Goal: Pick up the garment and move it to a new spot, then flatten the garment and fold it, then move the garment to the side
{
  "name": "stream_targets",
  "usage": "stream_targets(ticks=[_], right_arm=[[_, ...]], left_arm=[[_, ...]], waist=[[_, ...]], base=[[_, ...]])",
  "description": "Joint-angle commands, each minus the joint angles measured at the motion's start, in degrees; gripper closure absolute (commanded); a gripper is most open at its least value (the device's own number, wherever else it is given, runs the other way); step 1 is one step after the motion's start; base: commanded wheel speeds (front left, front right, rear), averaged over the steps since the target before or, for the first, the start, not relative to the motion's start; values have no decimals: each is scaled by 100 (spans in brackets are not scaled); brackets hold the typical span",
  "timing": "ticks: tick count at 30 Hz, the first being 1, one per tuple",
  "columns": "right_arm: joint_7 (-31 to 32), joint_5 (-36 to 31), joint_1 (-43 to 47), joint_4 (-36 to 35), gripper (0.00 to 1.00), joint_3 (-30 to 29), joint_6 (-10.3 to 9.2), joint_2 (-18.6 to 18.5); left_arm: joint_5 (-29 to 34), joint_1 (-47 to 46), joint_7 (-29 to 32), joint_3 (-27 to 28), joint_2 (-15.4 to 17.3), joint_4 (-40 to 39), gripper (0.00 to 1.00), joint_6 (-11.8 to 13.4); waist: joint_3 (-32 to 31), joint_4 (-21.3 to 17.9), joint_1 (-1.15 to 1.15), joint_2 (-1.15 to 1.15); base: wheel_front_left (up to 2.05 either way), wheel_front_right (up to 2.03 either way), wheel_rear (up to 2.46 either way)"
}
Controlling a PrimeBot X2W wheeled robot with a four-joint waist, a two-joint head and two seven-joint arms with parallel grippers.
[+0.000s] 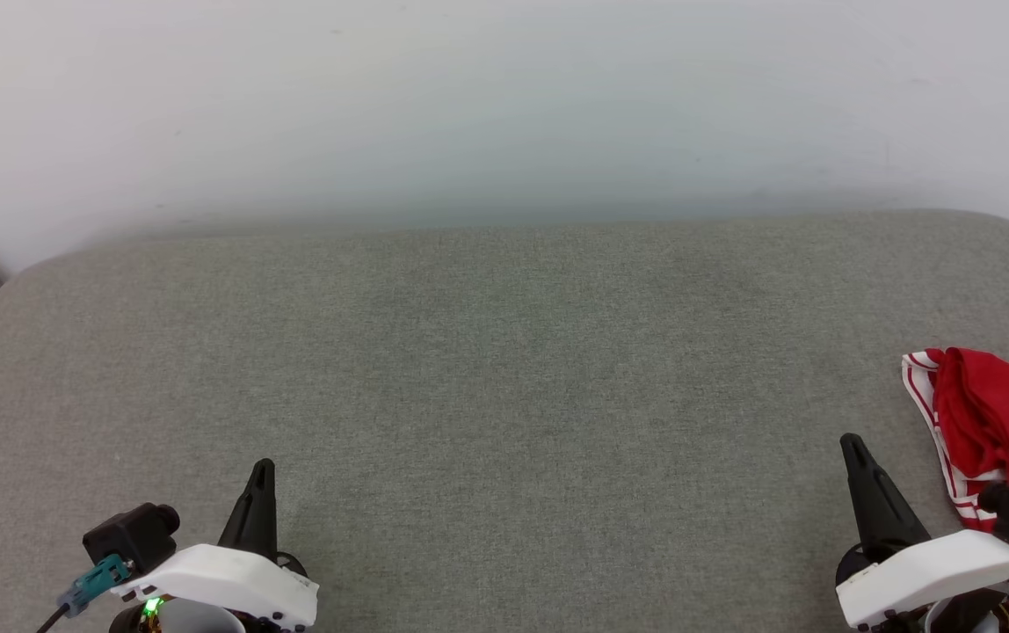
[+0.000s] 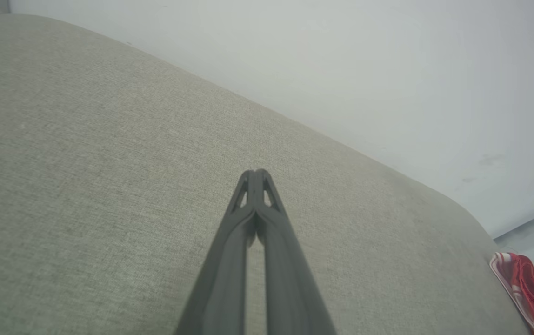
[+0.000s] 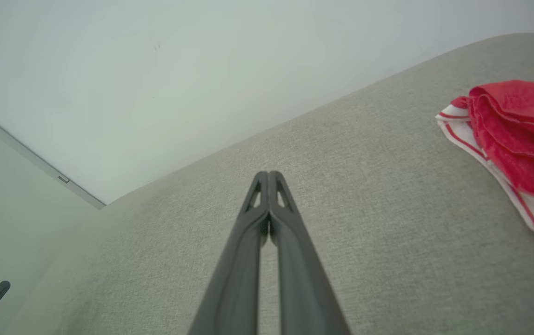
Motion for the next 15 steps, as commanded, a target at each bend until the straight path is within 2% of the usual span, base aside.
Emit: stream_targets(ticks=[1,15], right_arm=[[25,313,-203,-32,100,-31,1,-9],[115,1432,-318,139,100,-100,0,-10]], left_arm=[[-244,-176,61,109,-19,-74,100,-70],[-1157,-229,341,385,-181,-67,100,-238]], waist=[[2,2,0,0],[13,16,0,0]], base=[[0,0,0],[0,0,0]])
